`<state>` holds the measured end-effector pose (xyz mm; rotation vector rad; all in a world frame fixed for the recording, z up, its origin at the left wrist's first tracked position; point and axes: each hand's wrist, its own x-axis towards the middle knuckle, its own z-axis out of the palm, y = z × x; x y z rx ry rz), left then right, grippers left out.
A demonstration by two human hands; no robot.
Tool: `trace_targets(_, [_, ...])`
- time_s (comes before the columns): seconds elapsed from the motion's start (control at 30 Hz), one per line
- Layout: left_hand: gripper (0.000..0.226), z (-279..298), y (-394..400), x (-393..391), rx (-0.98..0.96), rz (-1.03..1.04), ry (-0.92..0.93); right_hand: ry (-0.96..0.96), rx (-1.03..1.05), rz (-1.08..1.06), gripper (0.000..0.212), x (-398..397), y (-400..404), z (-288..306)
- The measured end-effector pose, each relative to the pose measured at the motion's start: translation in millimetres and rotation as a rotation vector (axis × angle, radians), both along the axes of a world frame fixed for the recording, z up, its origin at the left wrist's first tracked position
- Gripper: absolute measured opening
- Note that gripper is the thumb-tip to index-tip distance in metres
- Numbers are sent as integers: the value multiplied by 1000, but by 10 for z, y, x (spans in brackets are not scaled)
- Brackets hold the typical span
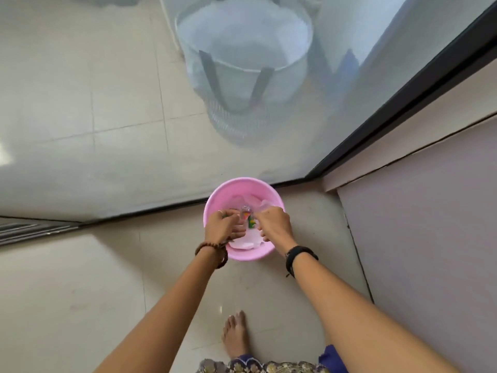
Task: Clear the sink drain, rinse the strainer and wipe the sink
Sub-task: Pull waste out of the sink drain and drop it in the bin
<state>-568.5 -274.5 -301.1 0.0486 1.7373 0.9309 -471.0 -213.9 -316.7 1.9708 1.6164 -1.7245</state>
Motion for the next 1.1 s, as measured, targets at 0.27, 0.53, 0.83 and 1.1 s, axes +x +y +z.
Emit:
trace_targets(0.27, [16, 2244, 300, 860, 291, 187, -240, 368, 52, -390, 19, 778, 309, 2306])
trace_targets(0.53, [10, 4128, 830, 2605, 550, -346, -294, 562, 322, -728, 33, 2476, 420, 4585])
trace_targets(0.83, [15, 5144, 1120, 4816, 678, -795, -230, 413, 581, -1082, 25, 4770, 302, 5316])
trace_targets(1.1, [18, 3760, 1951, 6045, 346, -1307, 548, 25, 228, -1138, 21, 6067, 612, 3695])
